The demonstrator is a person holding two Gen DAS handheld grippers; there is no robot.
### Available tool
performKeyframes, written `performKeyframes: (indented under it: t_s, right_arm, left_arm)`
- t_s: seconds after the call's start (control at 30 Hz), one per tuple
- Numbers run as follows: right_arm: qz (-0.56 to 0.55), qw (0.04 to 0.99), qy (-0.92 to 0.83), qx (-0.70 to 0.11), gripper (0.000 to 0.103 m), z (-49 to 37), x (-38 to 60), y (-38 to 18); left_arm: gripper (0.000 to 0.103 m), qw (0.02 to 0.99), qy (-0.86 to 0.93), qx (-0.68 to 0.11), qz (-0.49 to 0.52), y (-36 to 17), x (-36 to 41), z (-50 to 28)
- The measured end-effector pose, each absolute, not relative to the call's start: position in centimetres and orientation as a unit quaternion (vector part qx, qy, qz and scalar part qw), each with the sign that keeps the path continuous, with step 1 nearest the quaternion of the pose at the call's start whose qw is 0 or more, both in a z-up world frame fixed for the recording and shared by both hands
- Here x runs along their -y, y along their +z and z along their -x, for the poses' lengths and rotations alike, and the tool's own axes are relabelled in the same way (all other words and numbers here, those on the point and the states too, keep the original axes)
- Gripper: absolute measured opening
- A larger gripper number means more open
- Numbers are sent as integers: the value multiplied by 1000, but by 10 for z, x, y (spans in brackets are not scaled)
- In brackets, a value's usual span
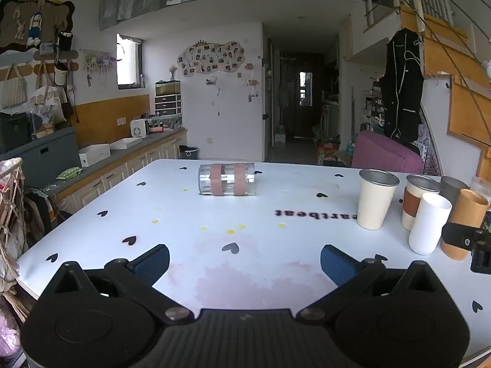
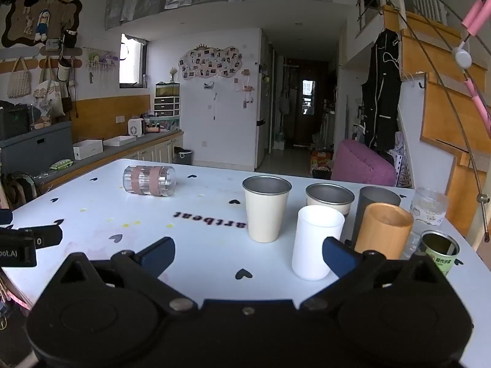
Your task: Flip cup upright
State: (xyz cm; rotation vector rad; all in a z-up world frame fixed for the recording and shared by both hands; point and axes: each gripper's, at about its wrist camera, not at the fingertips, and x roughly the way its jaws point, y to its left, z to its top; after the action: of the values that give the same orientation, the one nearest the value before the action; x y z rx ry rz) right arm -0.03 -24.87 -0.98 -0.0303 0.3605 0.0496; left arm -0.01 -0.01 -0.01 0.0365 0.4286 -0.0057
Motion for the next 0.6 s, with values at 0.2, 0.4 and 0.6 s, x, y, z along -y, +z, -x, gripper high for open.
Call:
performKeyframes:
  t_s: [0.2, 0.4, 0.6]
  right_arm:
    - [14, 984, 24, -178, 103, 1, 249, -10]
    - [15, 984, 25, -178, 103, 1, 248, -9]
    - [15, 984, 25, -178, 103, 1, 248, -10]
  left_arm:
    - [103, 977, -2, -212, -17, 1, 0, 1]
    - [103, 977, -3, -213, -18, 0, 0, 0]
    - [103, 977, -3, -213, -18, 0, 1, 0]
